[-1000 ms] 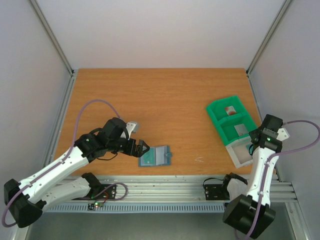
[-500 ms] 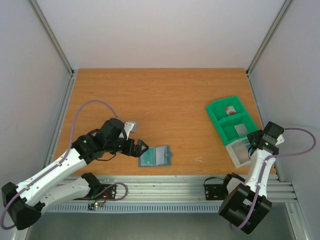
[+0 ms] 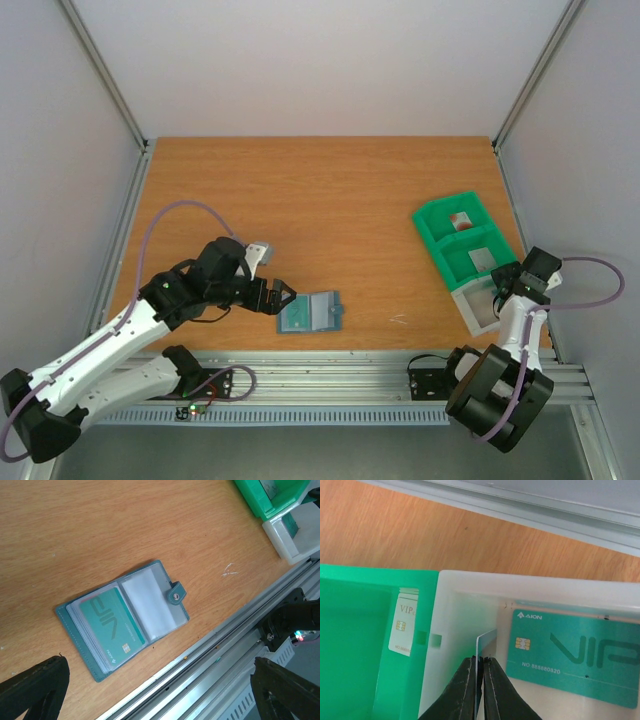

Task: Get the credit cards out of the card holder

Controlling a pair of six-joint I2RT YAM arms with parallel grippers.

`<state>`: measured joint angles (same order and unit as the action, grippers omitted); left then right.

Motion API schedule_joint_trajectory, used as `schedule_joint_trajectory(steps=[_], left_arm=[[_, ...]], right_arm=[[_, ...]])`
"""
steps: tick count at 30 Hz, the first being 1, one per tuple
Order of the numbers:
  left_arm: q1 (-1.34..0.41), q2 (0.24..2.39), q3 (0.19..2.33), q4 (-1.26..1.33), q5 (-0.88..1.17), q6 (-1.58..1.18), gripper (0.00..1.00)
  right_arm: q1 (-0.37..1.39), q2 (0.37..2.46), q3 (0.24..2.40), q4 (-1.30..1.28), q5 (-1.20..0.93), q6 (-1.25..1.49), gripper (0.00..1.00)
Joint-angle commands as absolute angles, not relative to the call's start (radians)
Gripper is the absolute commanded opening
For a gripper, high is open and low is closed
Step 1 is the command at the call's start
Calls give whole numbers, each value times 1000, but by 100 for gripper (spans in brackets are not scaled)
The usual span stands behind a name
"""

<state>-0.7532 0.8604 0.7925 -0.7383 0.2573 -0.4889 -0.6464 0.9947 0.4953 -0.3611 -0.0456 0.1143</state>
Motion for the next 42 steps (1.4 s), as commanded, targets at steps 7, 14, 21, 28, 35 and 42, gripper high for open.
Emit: schedule_joint_trajectory(steps=[7,14,21,28,35,42], left_arm=[[-753,833,800,-734,259,-482,99],[-753,818,794,-734,249,-489,99],[-753,816,789,-733,244,-493,99],[-753,833,792,-738,239,-495,99],[-754,830,786,-744,217,-504,99],[-753,880,801,-796,146,-534,99]], right_arm=[[-653,1052,523,-363,-3,80,9],[-653,1095,556,-432,63,87,16],[-653,1125,608,-494,100,97,21],[-653,1164,675,-594,147,138,25],[-653,1172,746,-718,171,202,35],[-652,1122,831,-813,92,221,41]])
